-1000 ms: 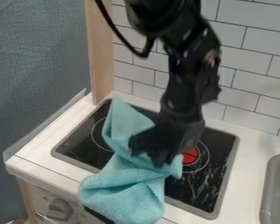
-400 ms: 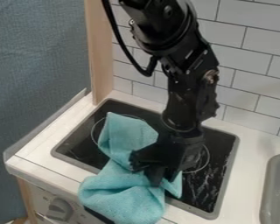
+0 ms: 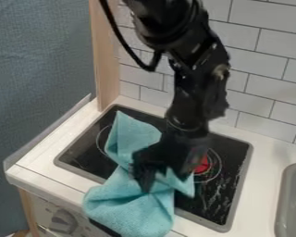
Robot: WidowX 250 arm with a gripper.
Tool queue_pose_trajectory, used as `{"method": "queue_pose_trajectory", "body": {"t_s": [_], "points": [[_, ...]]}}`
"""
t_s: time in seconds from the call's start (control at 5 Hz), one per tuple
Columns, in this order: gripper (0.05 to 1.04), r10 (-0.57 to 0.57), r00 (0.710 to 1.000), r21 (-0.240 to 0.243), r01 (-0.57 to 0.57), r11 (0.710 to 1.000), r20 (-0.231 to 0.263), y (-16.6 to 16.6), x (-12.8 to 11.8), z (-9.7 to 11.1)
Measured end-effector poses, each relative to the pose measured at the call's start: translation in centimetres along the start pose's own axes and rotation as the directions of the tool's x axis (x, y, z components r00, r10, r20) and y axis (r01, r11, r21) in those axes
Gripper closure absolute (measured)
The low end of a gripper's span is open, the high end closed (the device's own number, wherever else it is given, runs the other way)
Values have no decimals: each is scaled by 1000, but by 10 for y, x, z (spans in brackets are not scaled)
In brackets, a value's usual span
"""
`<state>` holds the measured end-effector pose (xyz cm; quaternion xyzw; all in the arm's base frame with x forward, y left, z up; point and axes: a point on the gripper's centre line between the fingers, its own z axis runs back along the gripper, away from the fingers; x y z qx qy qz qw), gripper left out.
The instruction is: Fold cloth from top to bottom.
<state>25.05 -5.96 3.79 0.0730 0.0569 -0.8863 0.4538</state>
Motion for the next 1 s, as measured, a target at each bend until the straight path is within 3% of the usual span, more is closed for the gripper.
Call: {"method": "queue_pose_trajectory", "body": {"t_s": [0.2, 0.6, 1.0], "points": [[73, 8, 1000, 4, -8, 1000, -19, -5, -4, 15], [84, 43, 996, 91, -36, 995, -74, -9, -11, 55], [84, -21, 997, 90, 28, 996, -78, -5, -14, 64]]}}
